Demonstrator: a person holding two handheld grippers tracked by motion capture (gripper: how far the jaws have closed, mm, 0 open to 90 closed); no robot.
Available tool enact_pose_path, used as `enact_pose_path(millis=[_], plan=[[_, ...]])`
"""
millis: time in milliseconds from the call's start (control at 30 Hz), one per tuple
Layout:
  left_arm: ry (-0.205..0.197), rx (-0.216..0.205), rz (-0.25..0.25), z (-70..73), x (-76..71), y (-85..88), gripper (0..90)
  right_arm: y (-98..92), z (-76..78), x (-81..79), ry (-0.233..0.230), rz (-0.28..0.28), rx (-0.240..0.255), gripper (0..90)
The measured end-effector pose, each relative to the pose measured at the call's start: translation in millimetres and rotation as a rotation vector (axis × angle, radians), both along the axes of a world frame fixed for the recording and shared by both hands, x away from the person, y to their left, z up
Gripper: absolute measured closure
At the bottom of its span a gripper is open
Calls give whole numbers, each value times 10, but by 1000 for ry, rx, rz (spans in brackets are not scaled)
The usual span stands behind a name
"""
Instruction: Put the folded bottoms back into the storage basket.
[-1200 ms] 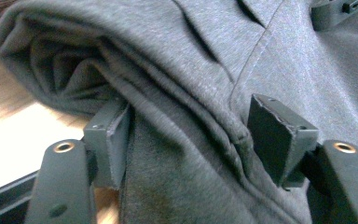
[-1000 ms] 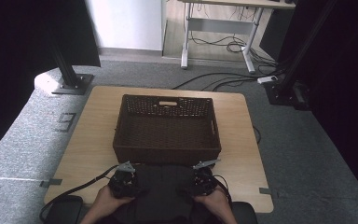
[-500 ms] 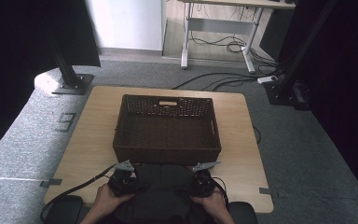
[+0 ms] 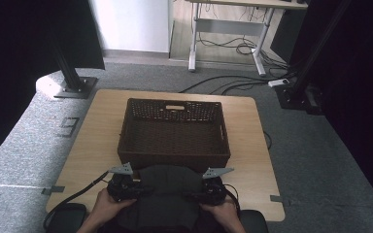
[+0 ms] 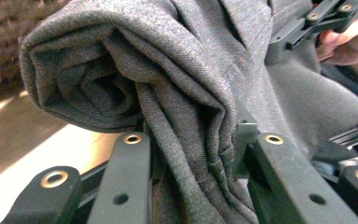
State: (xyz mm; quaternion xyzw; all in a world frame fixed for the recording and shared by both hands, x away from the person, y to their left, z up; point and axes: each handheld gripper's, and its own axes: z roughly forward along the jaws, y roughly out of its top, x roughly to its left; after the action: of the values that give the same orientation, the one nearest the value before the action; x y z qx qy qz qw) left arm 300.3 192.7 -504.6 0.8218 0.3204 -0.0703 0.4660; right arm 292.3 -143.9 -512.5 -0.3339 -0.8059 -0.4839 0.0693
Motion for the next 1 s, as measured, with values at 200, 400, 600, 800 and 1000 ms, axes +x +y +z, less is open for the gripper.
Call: enact_pose_path(millis=[200,400,600,800,1000], plan=[[-46,-31,-15,239,13,32,685,-3,215,-11,-74,4,16,704],[-80,-45,-23,427,52,41,685,-7,404,-3,-127,3,21,717],[-93,-69,-30,548,84,53,686,-12,537,6,-165,-1,21,719],[-119,-86,-38,727,117,58,686,-23,713,15,-200,-8,28,720],[-145,-100,-40,932,188,59,686,-26,933,57,-237,-9,20,721]])
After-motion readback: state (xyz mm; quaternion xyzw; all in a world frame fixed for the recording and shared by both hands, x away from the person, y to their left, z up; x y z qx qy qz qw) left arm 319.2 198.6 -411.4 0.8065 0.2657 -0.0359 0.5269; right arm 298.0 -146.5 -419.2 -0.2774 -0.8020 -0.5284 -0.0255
